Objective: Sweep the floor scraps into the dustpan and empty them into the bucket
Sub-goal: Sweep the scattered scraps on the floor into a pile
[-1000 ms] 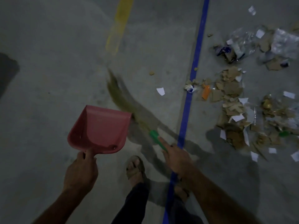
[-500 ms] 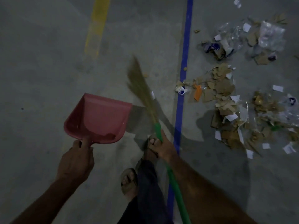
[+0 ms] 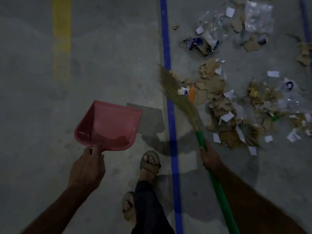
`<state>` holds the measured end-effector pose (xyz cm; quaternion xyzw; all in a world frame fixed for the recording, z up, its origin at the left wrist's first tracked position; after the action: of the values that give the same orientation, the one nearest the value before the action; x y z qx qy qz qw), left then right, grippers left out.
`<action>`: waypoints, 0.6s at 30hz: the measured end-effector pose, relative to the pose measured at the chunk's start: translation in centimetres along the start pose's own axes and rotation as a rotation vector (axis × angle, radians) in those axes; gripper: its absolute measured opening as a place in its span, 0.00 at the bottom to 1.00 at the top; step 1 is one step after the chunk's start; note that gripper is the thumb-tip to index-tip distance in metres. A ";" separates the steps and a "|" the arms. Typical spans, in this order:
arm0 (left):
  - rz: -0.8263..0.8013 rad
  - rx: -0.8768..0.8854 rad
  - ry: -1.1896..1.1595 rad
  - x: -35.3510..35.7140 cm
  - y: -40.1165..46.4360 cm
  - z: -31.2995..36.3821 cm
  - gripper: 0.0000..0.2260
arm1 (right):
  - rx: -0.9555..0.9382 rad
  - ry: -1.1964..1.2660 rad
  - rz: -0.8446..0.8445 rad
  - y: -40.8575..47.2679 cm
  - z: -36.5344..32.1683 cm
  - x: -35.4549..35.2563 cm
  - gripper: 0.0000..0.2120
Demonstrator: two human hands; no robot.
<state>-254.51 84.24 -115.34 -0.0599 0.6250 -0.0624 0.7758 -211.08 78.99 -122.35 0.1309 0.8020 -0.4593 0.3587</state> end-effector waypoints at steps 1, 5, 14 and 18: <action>-0.001 0.008 -0.003 -0.2 1.0 0.8 0.14 | 0.034 0.023 0.012 0.4 0.1 -0.7 0.27; 0.008 0.061 -0.015 -1.0 4.6 3.2 0.14 | 0.159 0.105 0.120 1.9 0.4 -3.2 0.28; 0.035 0.057 -0.006 -2.8 10.1 4.5 0.14 | 0.074 0.042 0.360 -4.3 -0.2 -5.2 0.25; 0.038 0.087 0.045 -2.7 11.8 2.5 0.13 | 0.072 0.018 0.427 -7.0 -0.8 -3.6 0.27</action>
<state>-252.34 96.37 -114.21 -0.0128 0.6399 -0.0760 0.7646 -212.70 76.26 -115.06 0.3146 0.7423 -0.4001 0.4359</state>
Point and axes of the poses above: each hand's wrist, its own y-axis towards the middle knuckle, its own x-axis out of the palm, z = x × y, the point moved 1 cm from there along y, towards the middle knuckle, and after that the axes turned 15 degrees about z, right-handed, at the moved point
